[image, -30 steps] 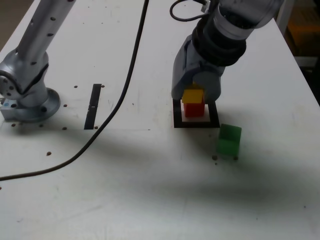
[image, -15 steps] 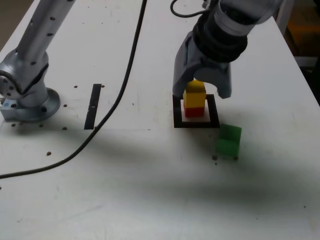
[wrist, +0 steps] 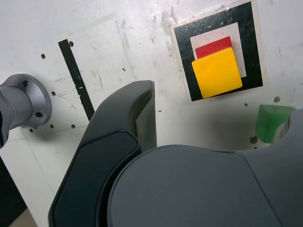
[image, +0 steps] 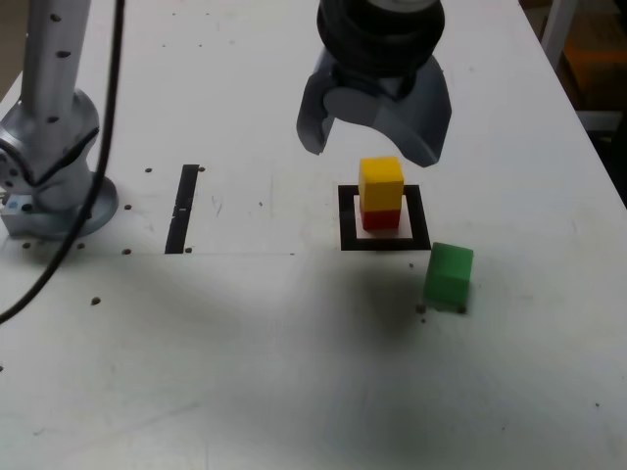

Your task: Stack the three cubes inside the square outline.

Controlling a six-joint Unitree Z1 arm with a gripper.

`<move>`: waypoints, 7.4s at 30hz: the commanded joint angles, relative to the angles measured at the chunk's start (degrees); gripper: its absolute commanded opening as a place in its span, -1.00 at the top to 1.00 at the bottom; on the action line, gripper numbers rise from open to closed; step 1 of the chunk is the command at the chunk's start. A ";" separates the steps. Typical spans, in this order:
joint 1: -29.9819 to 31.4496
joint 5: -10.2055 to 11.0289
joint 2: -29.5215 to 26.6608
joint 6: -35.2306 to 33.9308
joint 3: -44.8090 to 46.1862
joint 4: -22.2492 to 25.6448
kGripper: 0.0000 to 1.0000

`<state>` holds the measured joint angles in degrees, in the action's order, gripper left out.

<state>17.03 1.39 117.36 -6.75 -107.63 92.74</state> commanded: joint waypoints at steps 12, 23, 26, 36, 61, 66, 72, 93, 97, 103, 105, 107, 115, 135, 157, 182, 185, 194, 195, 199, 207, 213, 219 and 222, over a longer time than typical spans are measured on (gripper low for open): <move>4.81 -3.42 12.57 4.42 -20.17 1.00 -0.97; 3.99 -3.94 13.15 4.64 -10.44 -4.11 -0.96; 3.69 -4.64 13.23 4.66 -7.90 -7.43 -0.96; 3.36 -4.85 14.96 4.90 -6.60 -11.24 -0.93; 2.53 -3.74 18.63 4.03 -8.43 -13.71 -0.14; 2.48 -2.92 18.71 3.53 -8.61 -14.47 0.09; 2.48 -2.24 17.63 2.90 -9.01 -13.87 0.40; 3.60 2.31 6.24 2.38 -19.16 1.21 0.62; 3.32 2.21 4.00 0.28 -15.56 1.22 0.62; 1.84 1.19 1.00 -5.80 -7.20 1.14 0.62; 1.71 0.96 1.01 -6.97 -6.72 1.12 0.62; 1.54 0.64 1.42 -8.02 -6.63 1.06 0.62; -0.46 -1.32 3.38 -9.05 -5.47 0.67 0.61; -4.26 -0.85 3.02 -5.66 0.77 -3.00 0.53; -4.29 -0.34 3.10 -4.60 -1.33 -3.13 0.53; -5.67 -2.14 4.21 -2.86 -2.50 -3.04 -0.99; -5.39 -1.57 3.29 -3.39 -3.11 -2.01 -0.99; -2.46 0.99 -8.06 -6.22 0.15 1.10 -0.99; -2.22 0.92 -9.94 -6.50 1.64 1.12 -0.99; -2.00 0.81 -16.35 -6.69 7.82 1.12 -0.99; -2.27 0.71 -28.22 -6.17 25.83 -0.16 -0.99; -2.55 -7.50 -28.36 -5.16 39.00 -8.36 -0.99; -3.70 -12.67 -30.80 -1.80 51.35 -22.10 -1.00; -5.22 -13.12 -29.89 0.95 54.57 -25.37 -0.99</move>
<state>12.49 -11.54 86.70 -6.90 -53.86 68.34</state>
